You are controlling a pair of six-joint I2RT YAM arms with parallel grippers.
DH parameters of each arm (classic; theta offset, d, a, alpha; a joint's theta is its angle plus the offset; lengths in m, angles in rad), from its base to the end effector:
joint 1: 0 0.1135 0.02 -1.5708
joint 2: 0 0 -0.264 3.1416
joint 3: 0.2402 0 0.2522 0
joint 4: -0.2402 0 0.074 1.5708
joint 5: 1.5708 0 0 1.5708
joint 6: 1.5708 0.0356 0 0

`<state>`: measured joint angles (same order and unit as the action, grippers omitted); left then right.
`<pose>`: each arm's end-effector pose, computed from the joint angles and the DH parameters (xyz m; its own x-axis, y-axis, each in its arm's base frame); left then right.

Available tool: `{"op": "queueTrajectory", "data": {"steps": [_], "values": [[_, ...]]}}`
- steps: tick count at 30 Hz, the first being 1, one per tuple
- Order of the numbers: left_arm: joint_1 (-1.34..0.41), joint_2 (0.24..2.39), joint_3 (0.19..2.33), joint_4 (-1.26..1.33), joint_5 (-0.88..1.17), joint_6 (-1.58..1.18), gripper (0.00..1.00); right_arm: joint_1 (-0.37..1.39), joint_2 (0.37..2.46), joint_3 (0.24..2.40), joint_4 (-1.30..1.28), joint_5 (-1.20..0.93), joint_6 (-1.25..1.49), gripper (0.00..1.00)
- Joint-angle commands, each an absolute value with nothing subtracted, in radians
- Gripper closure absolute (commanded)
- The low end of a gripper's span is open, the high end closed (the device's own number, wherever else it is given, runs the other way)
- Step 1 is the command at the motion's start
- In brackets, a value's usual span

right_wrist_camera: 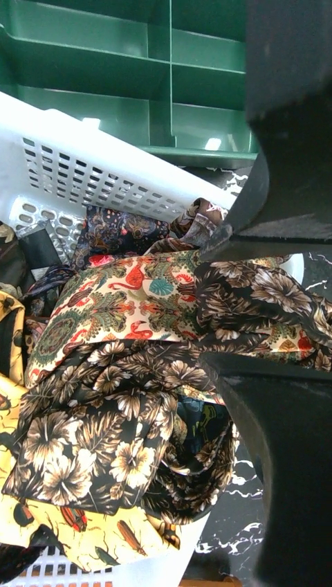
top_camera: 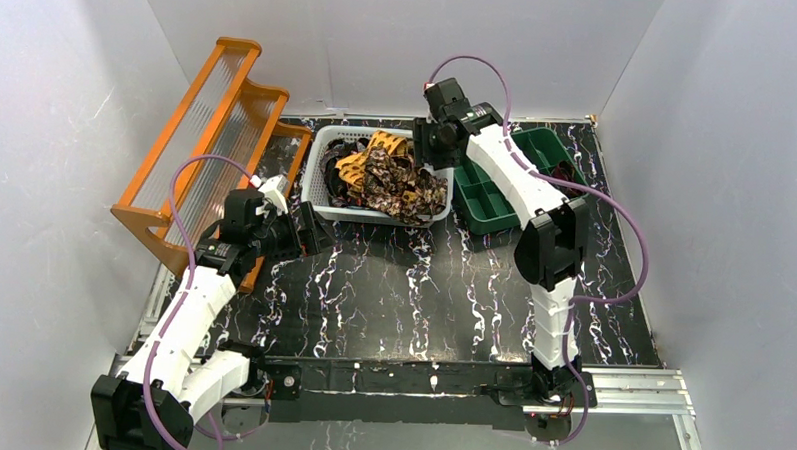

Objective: Roll the ties
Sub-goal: Pick up the tie from the bin.

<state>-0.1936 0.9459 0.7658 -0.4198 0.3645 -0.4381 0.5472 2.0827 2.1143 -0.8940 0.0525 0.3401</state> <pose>0.1995 -0.0521 0.2822 -0.7004 -0.2666 -0.6621 0.1892 0.8251 -0.5324 0.3968 0.2396 0.3282 -0.7750 -0.0821 -0.6266 -0.2460 0.9525 0.1795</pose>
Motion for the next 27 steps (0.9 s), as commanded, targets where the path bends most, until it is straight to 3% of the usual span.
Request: {"op": "queueTrajectory", "data": {"steps": [1,5,6,9,11,14,26,27], "values": [[-0.196,0.931,0.782,-0.434,0.383,-0.427,0.02,0.540,2.120,2.131,-0.923,-0.027,0.336,0.49],[-0.196,0.929,0.781,-0.439,0.383,-0.425,0.02,0.539,2.082,2.118,-0.865,-0.012,0.339,0.71],[-0.196,0.929,0.780,-0.439,0.383,-0.425,0.02,0.537,2.074,2.120,-0.855,-0.012,0.339,0.73],[-0.196,0.930,0.777,-0.439,0.381,-0.423,0.02,0.533,2.093,2.170,-0.882,-0.030,0.339,0.64],[-0.196,0.927,0.776,-0.439,0.382,-0.423,0.02,0.532,2.106,2.180,-0.903,-0.035,0.341,0.48],[-0.196,0.921,0.774,-0.439,0.382,-0.423,0.02,0.532,2.116,2.164,-0.907,-0.035,0.343,0.47],[-0.196,0.914,0.766,-0.439,0.383,-0.423,0.02,0.533,2.125,2.174,-0.928,-0.031,0.333,0.83],[-0.196,0.913,0.764,-0.439,0.383,-0.424,0.02,0.534,2.125,2.179,-0.933,-0.034,0.331,0.90]]}}
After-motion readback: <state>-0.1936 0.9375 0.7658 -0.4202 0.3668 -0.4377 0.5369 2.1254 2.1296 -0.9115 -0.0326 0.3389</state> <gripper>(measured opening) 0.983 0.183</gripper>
